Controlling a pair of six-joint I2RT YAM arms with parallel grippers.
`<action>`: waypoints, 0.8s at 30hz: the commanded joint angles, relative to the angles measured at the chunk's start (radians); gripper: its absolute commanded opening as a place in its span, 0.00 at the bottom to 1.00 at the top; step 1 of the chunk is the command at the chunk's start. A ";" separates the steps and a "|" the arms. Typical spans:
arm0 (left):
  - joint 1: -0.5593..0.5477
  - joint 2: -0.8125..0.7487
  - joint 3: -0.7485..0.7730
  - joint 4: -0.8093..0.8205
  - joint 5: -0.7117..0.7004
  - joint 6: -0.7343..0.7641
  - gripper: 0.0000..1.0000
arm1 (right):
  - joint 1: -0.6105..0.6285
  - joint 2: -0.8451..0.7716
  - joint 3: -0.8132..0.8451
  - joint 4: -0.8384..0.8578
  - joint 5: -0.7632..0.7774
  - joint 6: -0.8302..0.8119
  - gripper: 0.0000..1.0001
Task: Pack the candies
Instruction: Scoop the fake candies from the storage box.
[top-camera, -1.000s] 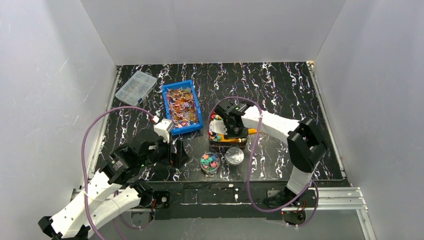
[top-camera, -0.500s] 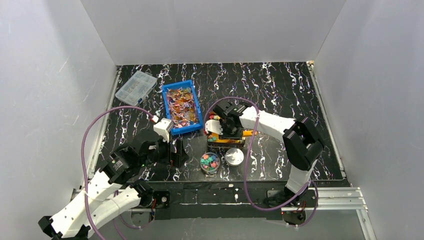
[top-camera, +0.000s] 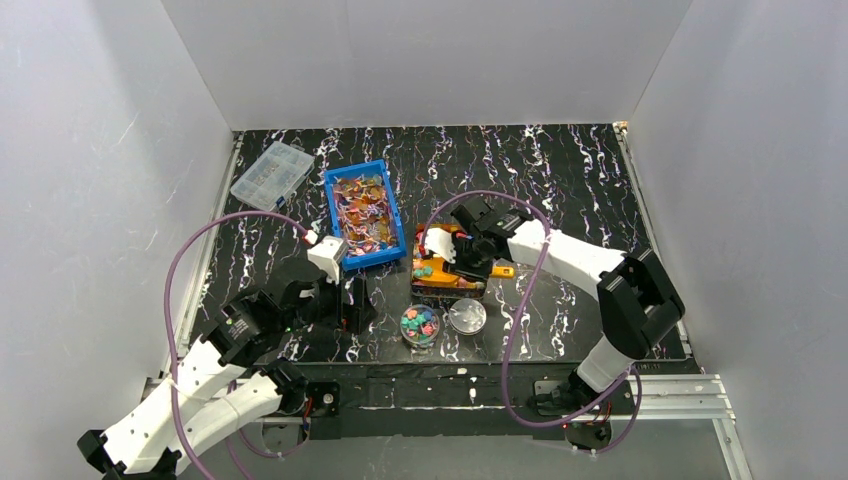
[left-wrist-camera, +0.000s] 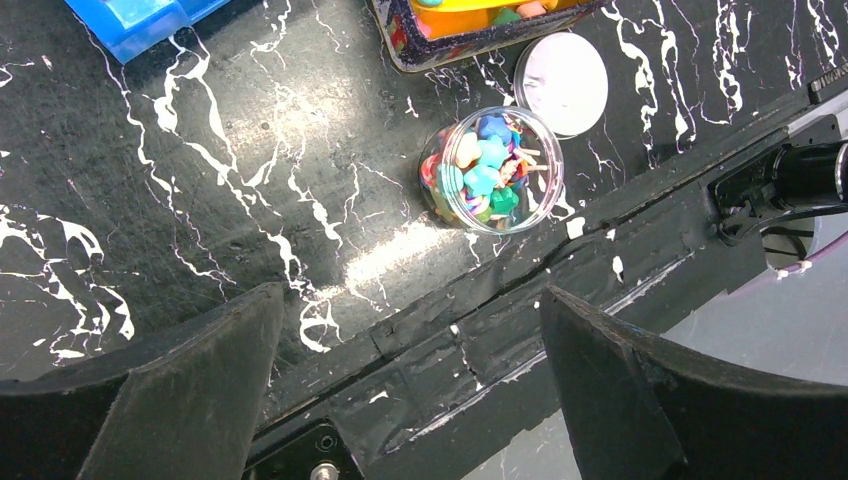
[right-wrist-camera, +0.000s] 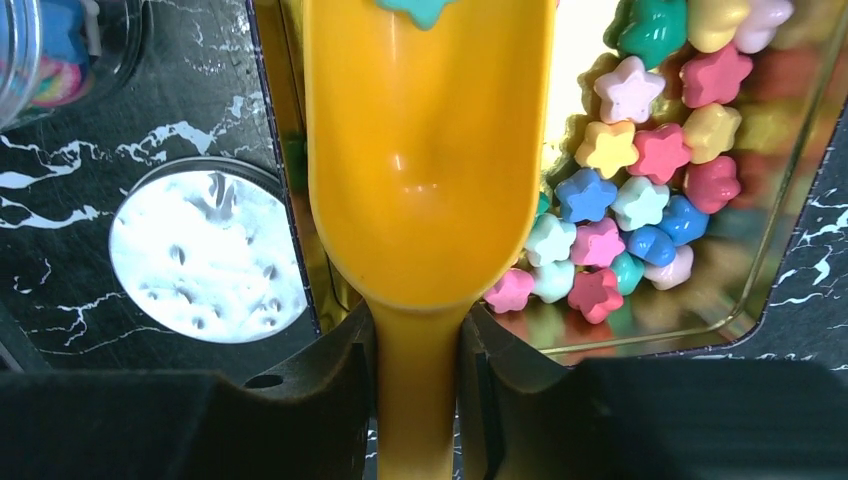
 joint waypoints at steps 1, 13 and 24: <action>-0.003 0.005 -0.002 -0.011 -0.018 0.010 0.99 | -0.009 -0.050 -0.019 0.070 -0.050 0.030 0.01; -0.004 0.010 -0.004 -0.011 -0.030 0.006 0.99 | -0.030 -0.142 -0.062 0.078 -0.016 0.062 0.01; -0.004 0.028 -0.002 -0.012 -0.043 0.004 0.99 | -0.028 -0.207 -0.033 -0.010 0.006 0.182 0.01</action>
